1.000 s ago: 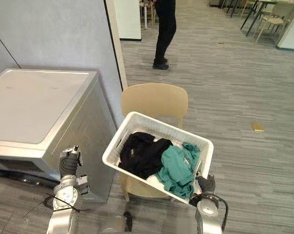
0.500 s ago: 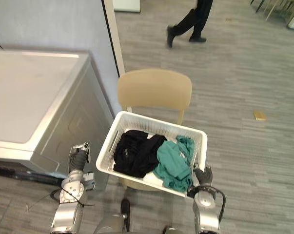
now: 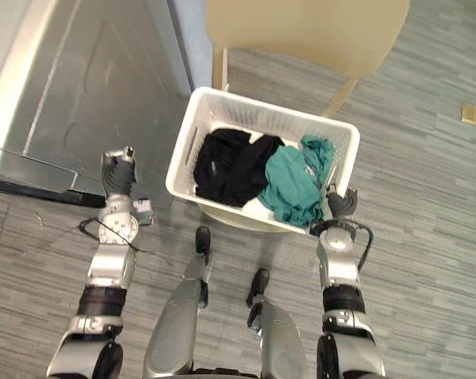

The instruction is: Pick up the laundry basket with both hands and put the clothes into the washing machine.

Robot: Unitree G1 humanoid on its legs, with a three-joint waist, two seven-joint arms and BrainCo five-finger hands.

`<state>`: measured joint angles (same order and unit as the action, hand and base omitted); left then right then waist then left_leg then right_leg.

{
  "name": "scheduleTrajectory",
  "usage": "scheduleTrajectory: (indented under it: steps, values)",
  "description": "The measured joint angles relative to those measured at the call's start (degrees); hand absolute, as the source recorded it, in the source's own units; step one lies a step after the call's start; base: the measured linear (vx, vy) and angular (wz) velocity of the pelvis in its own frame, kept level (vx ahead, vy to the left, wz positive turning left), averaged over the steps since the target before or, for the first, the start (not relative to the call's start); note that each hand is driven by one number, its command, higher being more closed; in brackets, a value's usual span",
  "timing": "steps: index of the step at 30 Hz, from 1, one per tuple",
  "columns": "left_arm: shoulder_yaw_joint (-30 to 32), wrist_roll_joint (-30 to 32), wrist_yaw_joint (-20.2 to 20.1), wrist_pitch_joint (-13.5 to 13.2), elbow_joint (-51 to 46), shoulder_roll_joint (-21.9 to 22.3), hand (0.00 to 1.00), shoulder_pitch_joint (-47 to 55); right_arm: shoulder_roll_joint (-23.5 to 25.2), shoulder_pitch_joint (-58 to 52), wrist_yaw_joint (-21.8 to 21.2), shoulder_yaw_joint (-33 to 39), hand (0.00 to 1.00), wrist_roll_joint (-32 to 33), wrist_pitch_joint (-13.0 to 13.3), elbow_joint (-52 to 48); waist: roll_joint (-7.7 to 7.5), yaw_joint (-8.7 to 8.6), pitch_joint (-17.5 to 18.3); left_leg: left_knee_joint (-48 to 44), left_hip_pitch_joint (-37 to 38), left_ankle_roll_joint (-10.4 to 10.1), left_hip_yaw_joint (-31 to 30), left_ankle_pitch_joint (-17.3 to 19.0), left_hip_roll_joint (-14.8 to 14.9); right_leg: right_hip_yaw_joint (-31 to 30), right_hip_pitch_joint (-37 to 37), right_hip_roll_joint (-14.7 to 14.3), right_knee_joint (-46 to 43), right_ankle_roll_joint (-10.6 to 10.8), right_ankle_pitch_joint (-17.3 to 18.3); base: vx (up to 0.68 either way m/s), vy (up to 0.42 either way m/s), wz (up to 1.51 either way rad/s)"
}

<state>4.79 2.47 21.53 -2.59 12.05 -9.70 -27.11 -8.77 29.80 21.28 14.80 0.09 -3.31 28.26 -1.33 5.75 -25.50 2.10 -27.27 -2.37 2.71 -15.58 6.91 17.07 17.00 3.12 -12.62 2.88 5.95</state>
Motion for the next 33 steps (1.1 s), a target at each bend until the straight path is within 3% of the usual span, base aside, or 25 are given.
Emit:
scheduleTrajectory:
  steps: [4,5,7,8,15,28,33]
  values:
    - [0.55,-0.08,1.11,0.18,2.3,-0.16,1.0,-3.44,-1.05,4.74,0.93,-0.09,1.0,0.67,0.0,2.43,-0.53,0.56,-0.79,0.01,-1.13,0.45,-0.59,-0.82,-0.15,0.47,1.9,0.33,-2.36,-0.47,0.97,0.06,-0.029,0.07]
    - [0.55,-0.09,1.18,0.18,2.3,-0.15,1.0,-3.53,-1.12,5.0,1.16,-0.09,0.0,0.84,0.04,2.43,-0.62,0.7,-0.83,0.01,-1.24,0.44,-0.67,-0.83,-0.15,0.5,2.21,0.38,-2.81,-0.43,1.28,0.04,-0.057,0.06]
    - [0.61,-0.16,1.44,0.18,2.32,-0.18,1.0,-3.68,-1.6,6.28,1.32,-0.06,0.0,2.27,0.29,3.26,-0.8,0.79,-1.38,0.04,-1.35,0.28,-1.14,-0.95,-0.1,1.14,2.85,0.58,-4.52,-0.9,2.21,0.03,-0.07,0.07]
    - [0.61,-0.2,1.49,0.18,2.35,-0.18,0.0,-3.68,-1.73,6.6,1.34,-0.06,0.0,2.52,0.49,3.62,-0.8,0.79,-1.41,0.07,-1.47,0.22,-1.2,-1.0,-0.06,1.28,3.03,0.58,-4.72,-1.02,2.35,0.02,-0.069,0.05]
    - [2.4,-1.94,2.27,0.18,4.25,-0.08,0.0,-4.71,-2.14,8.57,2.24,1.3,0.0,3.95,2.87,4.47,-1.62,-0.26,-1.92,0.98,-1.33,-0.54,-1.13,-1.55,0.28,1.4,3.65,0.35,-5.48,-1.39,2.65,0.0,-0.046,0.0]
    - [2.46,-2.1,-0.24,1.7,3.87,-0.2,0.0,-4.83,-2.47,4.03,0.75,2.83,0.0,3.94,2.83,2.82,-1.62,0.08,-1.96,2.41,2.81,-0.81,-0.65,-1.32,0.1,0.88,1.16,0.94,-7.29,-1.34,4.19,-0.01,-0.023,0.0]
    - [3.91,-2.1,-4.05,1.65,-7.77,-0.36,0.0,7.77,-0.98,-8.13,-1.63,5.16,0.0,3.93,2.89,-8.09,-1.51,1.24,-2.0,2.92,8.66,-0.66,0.62,-0.84,-0.13,-0.2,-4.27,1.11,-5.85,-1.2,4.42,0.06,-0.041,-0.07]
